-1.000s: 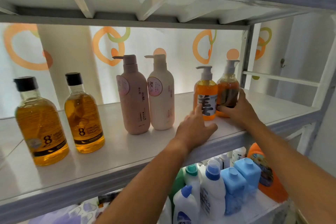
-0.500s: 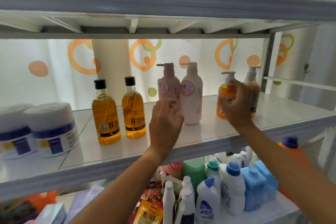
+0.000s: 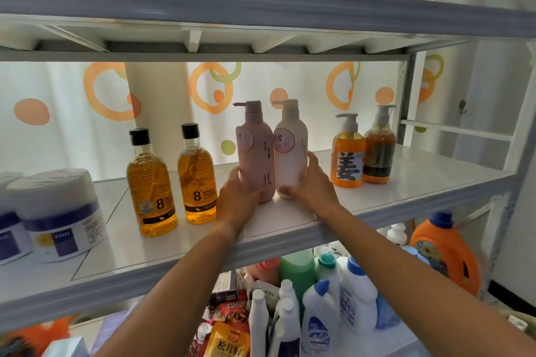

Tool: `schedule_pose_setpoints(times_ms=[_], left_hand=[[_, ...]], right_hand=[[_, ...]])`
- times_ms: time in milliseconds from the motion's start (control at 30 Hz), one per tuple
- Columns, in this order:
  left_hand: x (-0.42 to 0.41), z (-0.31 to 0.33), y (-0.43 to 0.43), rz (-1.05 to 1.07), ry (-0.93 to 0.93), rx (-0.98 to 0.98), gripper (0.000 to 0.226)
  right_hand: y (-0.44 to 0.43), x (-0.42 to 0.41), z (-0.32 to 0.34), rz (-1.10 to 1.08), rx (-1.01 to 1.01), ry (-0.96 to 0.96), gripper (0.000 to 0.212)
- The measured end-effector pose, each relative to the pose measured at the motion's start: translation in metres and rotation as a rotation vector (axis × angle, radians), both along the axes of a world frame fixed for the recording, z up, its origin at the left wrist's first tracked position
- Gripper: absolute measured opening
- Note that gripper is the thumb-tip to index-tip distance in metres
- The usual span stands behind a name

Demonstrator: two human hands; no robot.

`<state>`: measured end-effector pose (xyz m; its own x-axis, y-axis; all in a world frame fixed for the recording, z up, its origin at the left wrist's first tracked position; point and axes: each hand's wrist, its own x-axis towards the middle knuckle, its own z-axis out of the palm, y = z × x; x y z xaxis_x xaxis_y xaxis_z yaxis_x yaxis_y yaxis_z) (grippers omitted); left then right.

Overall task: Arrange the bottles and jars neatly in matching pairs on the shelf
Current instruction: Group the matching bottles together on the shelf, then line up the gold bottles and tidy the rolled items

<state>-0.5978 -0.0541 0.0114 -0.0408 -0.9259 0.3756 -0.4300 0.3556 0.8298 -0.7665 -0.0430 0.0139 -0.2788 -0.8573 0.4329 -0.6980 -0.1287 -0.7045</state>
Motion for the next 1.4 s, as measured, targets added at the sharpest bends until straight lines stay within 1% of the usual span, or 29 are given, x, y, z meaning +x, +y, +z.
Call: schedule_pose_setpoints(times_ms=[33, 100, 200, 300, 933, 1100, 1233, 1267, 1333, 1367, 1400], left_hand=[[0.001, -0.002, -0.002, -0.006, -0.007, 0.004, 0.077], [0.001, -0.003, -0.005, -0.006, -0.023, 0.000, 0.074], [0.001, -0.002, -0.010, -0.015, -0.049, -0.007, 0.074], [-0.001, -0.003, -0.015, -0.021, -0.058, -0.015, 0.073], [-0.034, -0.002, -0.029, -0.060, -0.122, -0.051, 0.069], [-0.032, -0.002, -0.029, -0.058, -0.086, -0.040, 0.068], [-0.033, -0.002, -0.028, -0.067, -0.078, -0.030, 0.067], [-0.034, -0.002, -0.027, -0.069, -0.083, -0.024, 0.070], [-0.035, -0.001, -0.023, -0.040, -0.139, -0.034, 0.088], [-0.035, -0.001, -0.020, -0.013, -0.179, -0.075, 0.096], [-0.034, -0.002, -0.015, -0.004, -0.202, -0.140, 0.096]], right_hand=[[-0.001, 0.000, -0.001, -0.001, -0.012, 0.010, 0.101], [-0.003, -0.001, -0.003, 0.015, -0.029, 0.012, 0.101], [-0.007, -0.006, -0.002, 0.030, -0.027, 0.027, 0.101], [-0.011, -0.010, -0.001, 0.028, -0.026, 0.047, 0.095], [-0.025, -0.040, -0.008, -0.010, -0.017, -0.043, 0.080], [-0.024, -0.040, -0.008, -0.018, -0.016, -0.012, 0.076], [-0.021, -0.038, -0.006, -0.028, -0.007, -0.002, 0.077], [-0.020, -0.037, -0.006, -0.025, 0.001, -0.006, 0.077], [-0.018, -0.036, -0.005, -0.011, 0.035, -0.021, 0.076], [-0.015, -0.034, -0.004, -0.008, 0.056, -0.038, 0.076], [-0.011, -0.031, -0.002, -0.020, 0.065, -0.062, 0.077]])
